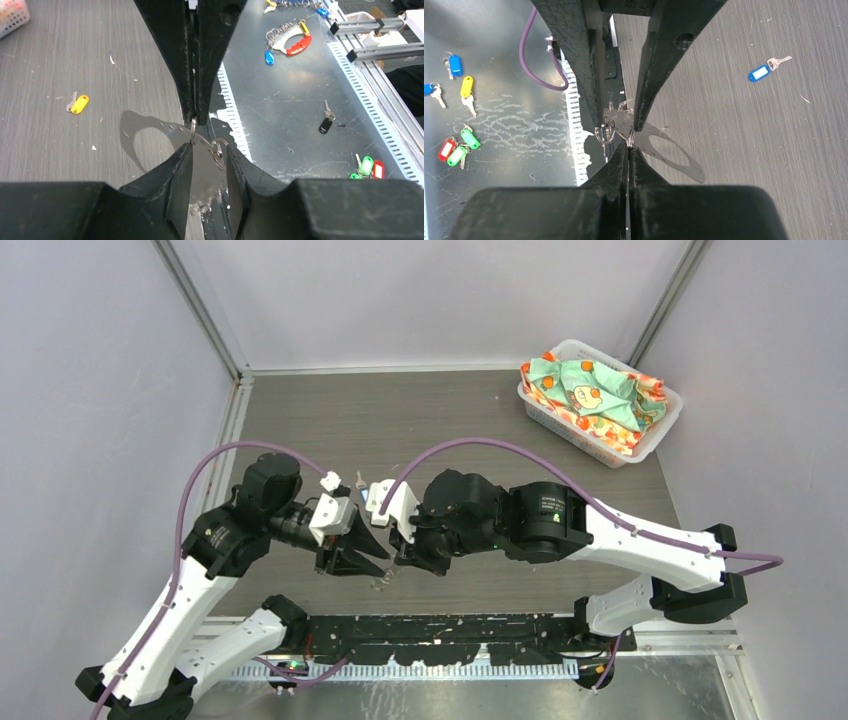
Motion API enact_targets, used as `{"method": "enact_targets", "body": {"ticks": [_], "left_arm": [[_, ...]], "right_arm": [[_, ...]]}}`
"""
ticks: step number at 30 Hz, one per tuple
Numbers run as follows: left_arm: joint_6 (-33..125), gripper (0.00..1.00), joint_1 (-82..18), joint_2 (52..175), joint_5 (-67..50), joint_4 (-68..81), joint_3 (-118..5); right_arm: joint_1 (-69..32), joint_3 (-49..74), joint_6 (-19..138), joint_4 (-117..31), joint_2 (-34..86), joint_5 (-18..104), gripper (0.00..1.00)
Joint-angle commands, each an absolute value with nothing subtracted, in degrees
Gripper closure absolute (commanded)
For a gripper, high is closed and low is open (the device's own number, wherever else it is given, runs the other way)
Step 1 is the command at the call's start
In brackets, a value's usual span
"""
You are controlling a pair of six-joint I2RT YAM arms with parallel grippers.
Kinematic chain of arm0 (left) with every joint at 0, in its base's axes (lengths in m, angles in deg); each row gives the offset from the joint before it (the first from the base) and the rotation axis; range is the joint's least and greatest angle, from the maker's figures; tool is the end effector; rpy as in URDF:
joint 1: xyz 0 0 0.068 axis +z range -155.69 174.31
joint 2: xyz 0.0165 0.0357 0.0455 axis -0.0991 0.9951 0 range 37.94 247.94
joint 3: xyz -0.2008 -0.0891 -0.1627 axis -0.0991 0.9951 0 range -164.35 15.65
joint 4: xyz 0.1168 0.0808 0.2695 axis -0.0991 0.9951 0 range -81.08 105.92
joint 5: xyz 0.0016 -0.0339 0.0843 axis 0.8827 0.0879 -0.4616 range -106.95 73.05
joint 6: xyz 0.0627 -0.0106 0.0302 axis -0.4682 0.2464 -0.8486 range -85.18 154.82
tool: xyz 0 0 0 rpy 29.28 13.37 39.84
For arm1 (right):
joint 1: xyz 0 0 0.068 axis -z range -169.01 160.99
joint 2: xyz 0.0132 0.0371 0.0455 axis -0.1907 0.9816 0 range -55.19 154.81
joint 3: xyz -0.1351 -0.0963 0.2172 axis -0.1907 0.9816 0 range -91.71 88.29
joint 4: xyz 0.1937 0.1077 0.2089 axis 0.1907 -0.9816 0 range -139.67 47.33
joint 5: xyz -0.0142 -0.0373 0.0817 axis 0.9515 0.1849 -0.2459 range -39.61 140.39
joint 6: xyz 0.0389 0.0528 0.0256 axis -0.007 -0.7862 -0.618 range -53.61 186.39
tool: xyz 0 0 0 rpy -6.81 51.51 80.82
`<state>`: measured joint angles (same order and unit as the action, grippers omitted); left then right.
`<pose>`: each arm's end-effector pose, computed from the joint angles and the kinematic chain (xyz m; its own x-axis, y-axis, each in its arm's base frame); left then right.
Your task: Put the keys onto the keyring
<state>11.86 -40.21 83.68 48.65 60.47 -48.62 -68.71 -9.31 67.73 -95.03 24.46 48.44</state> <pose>0.1135 -0.1416 0.3989 -0.0767 0.2483 -0.9657 0.9700 -0.2055 -0.1299 0.0586 0.3339 0.4459 -0.0779 -0.5595 -0.8252 -0.9904 0.1379 0.0000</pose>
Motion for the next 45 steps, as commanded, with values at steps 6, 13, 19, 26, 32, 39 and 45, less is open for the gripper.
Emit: {"method": "enact_targets", "body": {"ticks": [6, 13, 19, 26, 32, 39, 45], "left_arm": [[12.8, 0.7, -40.9, 83.2, 46.5, 55.7, -48.2], [12.8, 0.81, -41.6, 84.0, 47.4, 55.7, -48.6], [13.4, 1.0, -42.8, 83.7, 47.1, 55.0, -48.4], [5.2, 1.0, -43.2, 82.3, 46.4, 55.1, -48.4], [-9.0, 1.0, -43.5, 79.3, 49.3, 54.0, -47.7], [-18.7, 1.0, -43.7, 76.5, 51.7, 50.8, -46.4], [-27.6, 1.0, -43.9, 74.8, 52.8, 50.8, -45.6]], "right_arm": [[-68.8, -11.9, 67.6, -93.5, 24.5, 46.0, 0.99], [-68.7, -12.0, 67.6, -92.6, 25.0, 45.3, 0.99], [-68.7, -12.5, 67.8, -91.9, 26.0, 45.2, 0.99], [-68.5, -6.7, 66.9, -85.5, 19.9, 44.1, 0.8], [-68.0, 6.1, 63.2, -72.4, 6.1, 53.2, 0.48], [-68.0, 17.7, 62.7, -62.3, -3.3, 54.5, 0.46], [-68.0, 19.3, 63.9, -60.6, -3.5, 53.4, 0.48]]}}
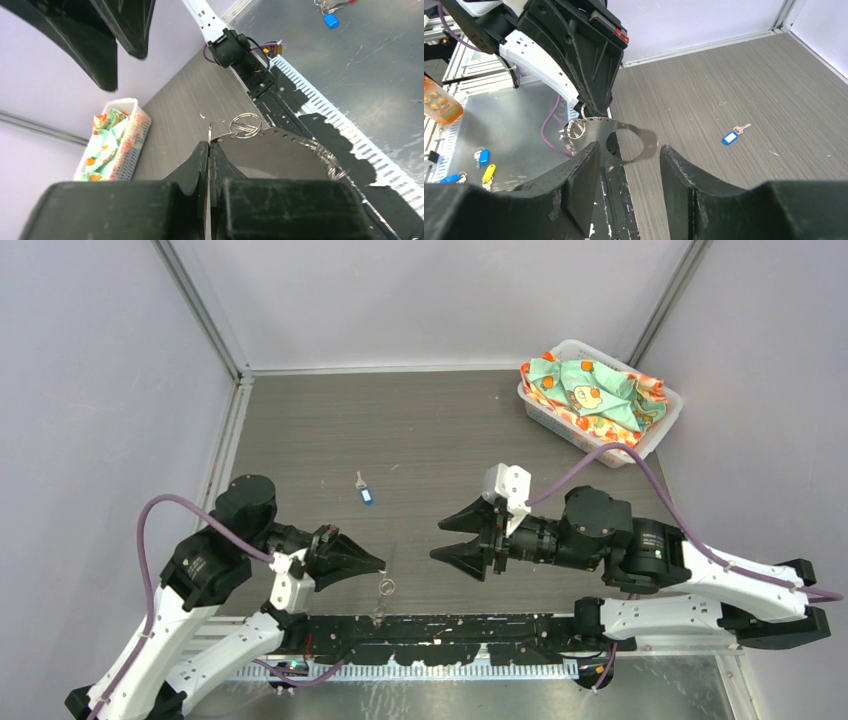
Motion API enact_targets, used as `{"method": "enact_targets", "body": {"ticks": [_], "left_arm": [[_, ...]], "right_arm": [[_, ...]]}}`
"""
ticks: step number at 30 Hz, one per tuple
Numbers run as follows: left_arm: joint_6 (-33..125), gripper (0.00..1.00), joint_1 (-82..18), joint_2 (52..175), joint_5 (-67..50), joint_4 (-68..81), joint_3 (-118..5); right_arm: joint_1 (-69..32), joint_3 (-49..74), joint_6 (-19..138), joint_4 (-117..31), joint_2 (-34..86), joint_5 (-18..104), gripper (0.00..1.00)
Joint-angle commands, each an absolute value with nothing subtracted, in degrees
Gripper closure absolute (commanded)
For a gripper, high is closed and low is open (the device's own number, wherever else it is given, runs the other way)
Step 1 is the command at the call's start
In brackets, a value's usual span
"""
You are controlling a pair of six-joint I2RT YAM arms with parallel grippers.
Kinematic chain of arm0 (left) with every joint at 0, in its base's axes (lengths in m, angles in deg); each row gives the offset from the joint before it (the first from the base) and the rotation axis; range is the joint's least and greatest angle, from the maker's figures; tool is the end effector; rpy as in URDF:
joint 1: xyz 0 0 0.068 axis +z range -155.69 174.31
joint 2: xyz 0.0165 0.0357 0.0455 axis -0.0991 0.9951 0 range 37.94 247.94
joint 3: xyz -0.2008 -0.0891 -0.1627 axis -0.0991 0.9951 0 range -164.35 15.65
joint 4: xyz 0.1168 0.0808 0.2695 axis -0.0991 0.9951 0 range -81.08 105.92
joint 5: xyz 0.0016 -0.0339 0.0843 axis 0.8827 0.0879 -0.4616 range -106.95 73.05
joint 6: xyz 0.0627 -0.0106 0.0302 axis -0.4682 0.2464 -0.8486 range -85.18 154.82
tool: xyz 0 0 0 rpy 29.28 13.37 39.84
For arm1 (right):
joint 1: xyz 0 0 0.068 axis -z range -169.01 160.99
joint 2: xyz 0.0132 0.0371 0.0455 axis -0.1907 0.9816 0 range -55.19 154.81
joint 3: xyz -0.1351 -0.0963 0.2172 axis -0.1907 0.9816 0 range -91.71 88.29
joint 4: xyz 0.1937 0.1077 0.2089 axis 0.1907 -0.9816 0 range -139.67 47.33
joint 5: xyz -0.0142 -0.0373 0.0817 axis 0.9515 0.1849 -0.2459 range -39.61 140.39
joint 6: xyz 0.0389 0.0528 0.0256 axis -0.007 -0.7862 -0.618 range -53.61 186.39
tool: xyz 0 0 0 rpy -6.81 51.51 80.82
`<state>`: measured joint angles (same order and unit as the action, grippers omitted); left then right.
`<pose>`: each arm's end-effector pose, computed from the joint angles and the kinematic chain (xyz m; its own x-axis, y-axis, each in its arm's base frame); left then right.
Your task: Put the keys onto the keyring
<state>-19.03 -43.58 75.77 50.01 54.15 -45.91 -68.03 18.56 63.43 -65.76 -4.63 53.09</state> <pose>0.0801 -0.1294 0.4122 0.5691 -0.0425 -0.8212 0.7740 -0.3097 0.5523 0.0479 0.2332 0.4609 -0.0632 -0.0549 -0.9965 -0.9697 0.2394 0.0483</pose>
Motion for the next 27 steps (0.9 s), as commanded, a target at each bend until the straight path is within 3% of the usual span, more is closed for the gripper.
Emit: {"method": "enact_targets", "body": {"ticks": [1, 15, 27], "left_arm": [[-28.5, 1.0, -43.9, 74.5, 52.9, 50.8, -45.3], [-25.1, 1.0, -43.8, 74.1, 56.7, 46.5, -46.5], [29.2, 1.0, -43.8, 76.4, 52.4, 3.0, -41.3]], "right_arm": [[-68.0, 19.2, 64.0, -60.5, -3.2, 53.1, 0.48], [-68.0, 22.3, 68.0, -56.8, -2.9, 45.4, 0.52], [-68.0, 22.9, 69.3, -53.9, -3.7, 42.7, 0.53]]}}
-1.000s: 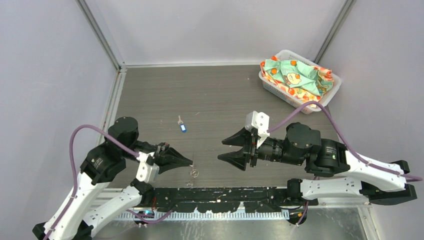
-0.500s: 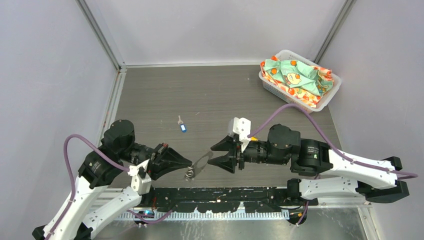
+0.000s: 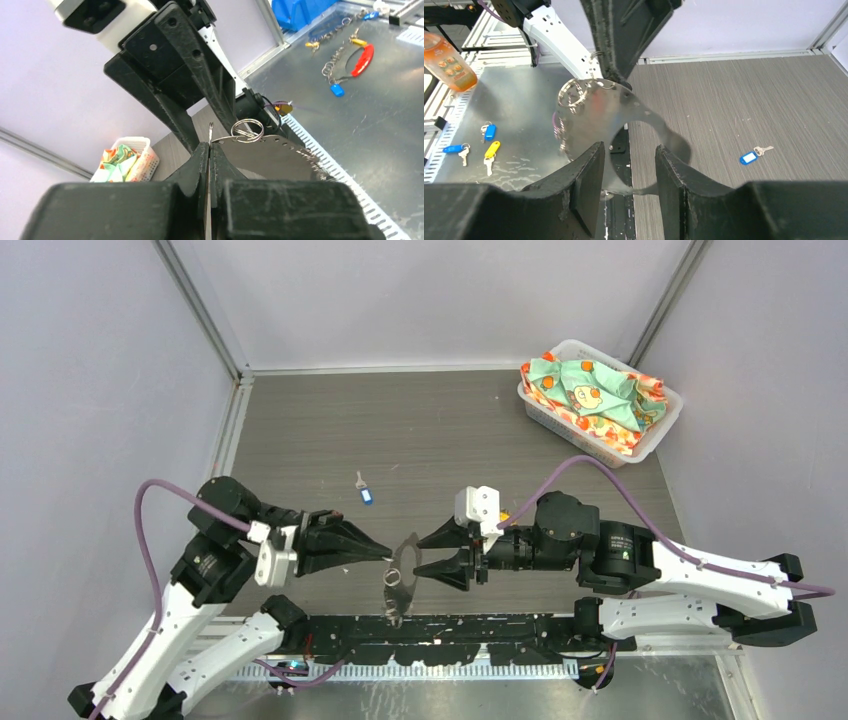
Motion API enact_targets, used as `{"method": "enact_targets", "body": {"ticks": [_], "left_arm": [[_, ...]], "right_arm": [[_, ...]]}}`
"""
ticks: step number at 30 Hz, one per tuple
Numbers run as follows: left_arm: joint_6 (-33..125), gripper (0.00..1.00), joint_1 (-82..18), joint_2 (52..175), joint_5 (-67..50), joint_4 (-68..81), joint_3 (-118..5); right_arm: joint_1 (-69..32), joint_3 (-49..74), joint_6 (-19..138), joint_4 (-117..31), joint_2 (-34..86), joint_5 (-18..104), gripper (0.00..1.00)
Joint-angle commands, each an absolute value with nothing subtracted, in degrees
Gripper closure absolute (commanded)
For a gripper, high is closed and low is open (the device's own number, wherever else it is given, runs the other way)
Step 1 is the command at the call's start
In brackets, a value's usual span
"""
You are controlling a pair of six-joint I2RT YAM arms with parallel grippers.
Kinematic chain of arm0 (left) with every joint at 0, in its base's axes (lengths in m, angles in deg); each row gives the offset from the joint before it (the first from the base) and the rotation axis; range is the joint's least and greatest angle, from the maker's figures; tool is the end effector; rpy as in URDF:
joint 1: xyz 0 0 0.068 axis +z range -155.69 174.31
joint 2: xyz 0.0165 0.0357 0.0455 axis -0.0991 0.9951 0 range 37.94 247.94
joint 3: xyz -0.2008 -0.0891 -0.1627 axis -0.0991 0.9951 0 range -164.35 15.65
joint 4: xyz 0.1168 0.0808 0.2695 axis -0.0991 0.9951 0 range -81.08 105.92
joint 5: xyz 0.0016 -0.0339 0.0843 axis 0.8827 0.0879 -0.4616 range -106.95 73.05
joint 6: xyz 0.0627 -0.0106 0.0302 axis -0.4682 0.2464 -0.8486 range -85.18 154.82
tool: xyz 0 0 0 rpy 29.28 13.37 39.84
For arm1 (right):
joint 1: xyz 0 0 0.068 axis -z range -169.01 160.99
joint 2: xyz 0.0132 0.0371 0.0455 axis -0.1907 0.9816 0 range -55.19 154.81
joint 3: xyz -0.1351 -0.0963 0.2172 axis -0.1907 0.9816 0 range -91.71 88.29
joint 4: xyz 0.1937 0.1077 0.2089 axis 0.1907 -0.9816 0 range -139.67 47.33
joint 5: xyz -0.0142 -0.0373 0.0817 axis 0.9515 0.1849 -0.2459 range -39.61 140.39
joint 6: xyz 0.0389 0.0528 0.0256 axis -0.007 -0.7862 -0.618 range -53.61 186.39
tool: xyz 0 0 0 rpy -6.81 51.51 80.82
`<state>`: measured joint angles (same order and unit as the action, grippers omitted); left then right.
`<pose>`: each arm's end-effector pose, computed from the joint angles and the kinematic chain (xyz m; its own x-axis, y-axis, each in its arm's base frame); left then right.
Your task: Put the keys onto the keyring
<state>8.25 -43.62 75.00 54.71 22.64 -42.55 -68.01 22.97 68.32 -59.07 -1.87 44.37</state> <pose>0.0844 -0.1350 0.4456 0.5097 -0.2189 -0.8321 0.7915 -0.2600 0.5532 0.0445 0.2610 0.4346 0.0189 -0.0783 -0.9967 -0.9961 0.0844 -0.0255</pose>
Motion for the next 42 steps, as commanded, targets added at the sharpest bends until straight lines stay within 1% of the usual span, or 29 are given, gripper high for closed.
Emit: {"method": "enact_targets", "body": {"ticks": [1, 3, 8, 16, 22, 37, 42], "left_arm": [[31.8, 1.0, -43.8, 76.6, 51.7, 0.9, -41.0], [36.1, 1.0, -43.9, 76.9, 50.0, -1.0, -40.9], [40.5, 1.0, -43.9, 77.3, 47.8, -1.9, -40.8], [43.8, 1.0, -43.9, 78.7, 46.7, -3.6, -40.8], [44.6, 1.0, -43.9, 78.9, 45.7, -3.5, -40.5], [44.7, 1.0, -43.9, 79.5, 45.3, -2.6, -40.1], [43.9, 1.0, -43.9, 79.4, 45.8, -1.7, -39.8]], "right_arm": [[-68.0, 23.0, 69.3, -53.5, -4.0, 42.7, 0.53], [-68.0, 23.2, 69.4, -52.5, -4.6, 42.9, 0.53], [-68.0, 23.3, 70.2, -49.9, -5.7, 44.6, 0.55], [-68.0, 22.6, 72.4, -44.8, -4.4, 47.0, 0.59], [-68.0, 21.3, 73.5, -43.1, -2.6, 45.8, 0.62], [-68.0, 20.6, 72.4, -40.5, -1.0, 46.3, 0.8], [-68.0, 20.3, 72.0, -40.9, -0.7, 46.5, 0.9]]}}
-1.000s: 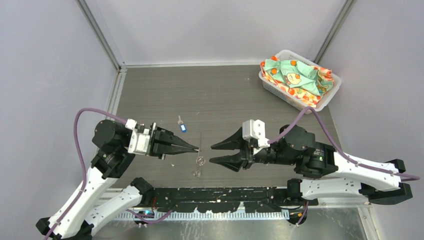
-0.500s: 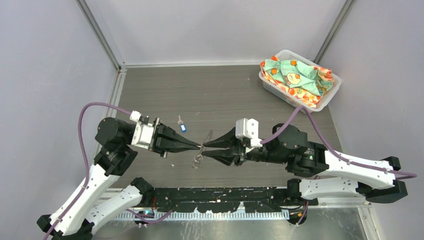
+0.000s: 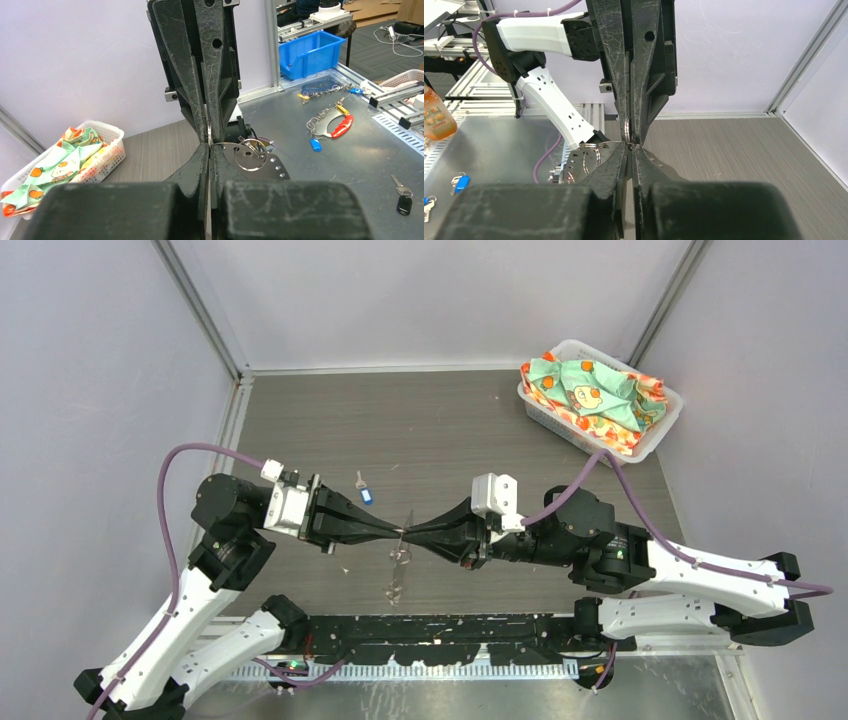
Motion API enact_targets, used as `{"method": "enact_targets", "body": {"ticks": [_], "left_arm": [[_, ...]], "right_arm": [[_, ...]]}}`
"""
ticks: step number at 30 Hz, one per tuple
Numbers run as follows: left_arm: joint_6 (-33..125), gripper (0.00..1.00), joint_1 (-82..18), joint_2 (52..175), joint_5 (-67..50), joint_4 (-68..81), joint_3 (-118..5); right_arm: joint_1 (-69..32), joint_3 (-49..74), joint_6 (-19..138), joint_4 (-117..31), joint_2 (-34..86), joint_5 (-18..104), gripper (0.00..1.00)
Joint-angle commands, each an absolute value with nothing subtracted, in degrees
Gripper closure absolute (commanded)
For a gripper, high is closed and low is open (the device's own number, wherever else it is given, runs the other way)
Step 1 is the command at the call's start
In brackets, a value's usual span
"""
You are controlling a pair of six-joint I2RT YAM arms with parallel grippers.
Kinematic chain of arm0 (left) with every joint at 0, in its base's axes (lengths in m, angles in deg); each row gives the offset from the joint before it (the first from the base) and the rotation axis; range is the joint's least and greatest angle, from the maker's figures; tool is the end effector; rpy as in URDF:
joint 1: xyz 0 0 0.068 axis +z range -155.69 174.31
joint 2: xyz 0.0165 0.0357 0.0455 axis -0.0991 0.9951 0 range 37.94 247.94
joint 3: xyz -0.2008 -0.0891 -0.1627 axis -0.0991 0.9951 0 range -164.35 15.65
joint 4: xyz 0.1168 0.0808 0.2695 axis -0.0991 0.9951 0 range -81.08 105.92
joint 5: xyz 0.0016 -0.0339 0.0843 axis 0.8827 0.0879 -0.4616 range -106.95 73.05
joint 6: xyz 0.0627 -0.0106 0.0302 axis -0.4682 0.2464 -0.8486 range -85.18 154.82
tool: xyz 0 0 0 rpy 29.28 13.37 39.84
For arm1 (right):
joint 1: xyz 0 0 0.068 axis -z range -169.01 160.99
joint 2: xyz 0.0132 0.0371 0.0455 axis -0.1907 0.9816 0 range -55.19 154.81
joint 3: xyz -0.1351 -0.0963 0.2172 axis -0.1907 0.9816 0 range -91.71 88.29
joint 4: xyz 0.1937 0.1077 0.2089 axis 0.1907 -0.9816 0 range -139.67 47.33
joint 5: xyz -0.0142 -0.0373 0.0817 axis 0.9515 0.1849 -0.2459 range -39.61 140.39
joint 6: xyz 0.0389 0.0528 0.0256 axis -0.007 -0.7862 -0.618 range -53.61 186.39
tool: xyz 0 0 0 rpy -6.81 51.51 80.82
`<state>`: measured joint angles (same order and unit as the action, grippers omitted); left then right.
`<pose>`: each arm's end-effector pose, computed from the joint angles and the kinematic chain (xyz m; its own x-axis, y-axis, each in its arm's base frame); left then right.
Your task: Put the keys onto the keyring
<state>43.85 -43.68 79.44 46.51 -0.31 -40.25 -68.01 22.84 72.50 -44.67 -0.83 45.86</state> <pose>0.1100 -0.1512 0.4591 0.1674 -0.2198 -0.9611 0.9591 -0.1892 0.2103 0.0468 0.2652 0.4640 0.1357 0.1420 -0.9805 -0.9846 0.1294 -0.1175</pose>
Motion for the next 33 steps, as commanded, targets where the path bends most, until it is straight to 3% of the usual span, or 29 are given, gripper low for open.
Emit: {"method": "enact_targets", "body": {"ticks": [1, 7, 11, 17, 24, 27, 28, 30, 33], "left_arm": [[43.7, 1.0, -43.9, 79.4, 45.8, -1.4, -39.7], [42.7, 1.0, -43.9, 79.3, 46.7, 0.0, -39.3], [43.0, 1.0, -43.9, 79.3, 45.9, 0.0, -39.5], [43.4, 1.0, -43.9, 79.3, 45.5, 0.0, -39.5], [43.7, 1.0, -43.9, 79.4, 45.1, 0.0, -39.9], [42.1, 1.0, -43.9, 79.3, 46.2, 2.1, -40.2], [40.5, 0.95, -43.9, 79.4, 46.7, 4.6, -40.8], [33.4, 0.61, -43.9, 80.0, 47.3, 15.2, -43.3], [19.0, 0.43, -43.9, 81.8, 48.4, 33.3, -48.0]], "right_arm": [[-68.0, 20.2, 71.9, -41.1, -0.7, 46.5, 0.92], [-68.0, 18.2, 71.4, -45.2, 0.6, 46.4, 0.97], [-68.0, 17.0, 71.6, -48.2, 0.1, 46.9, 0.83], [-67.9, 17.5, 70.9, -47.5, -0.9, 46.9, 0.83], [-68.0, 15.7, 70.7, -50.1, 1.2, 45.9, 0.99], [-68.0, 12.9, 70.0, -54.1, 2.1, 48.0, 0.99], [-68.0, 10.9, 69.6, -57.2, 3.0, 49.1, 0.99], [-68.0, 7.1, 68.9, -64.7, 5.0, 50.2, 0.99], [-68.0, 0.3, 67.5, -75.8, 8.9, 52.3, 0.99]]}}
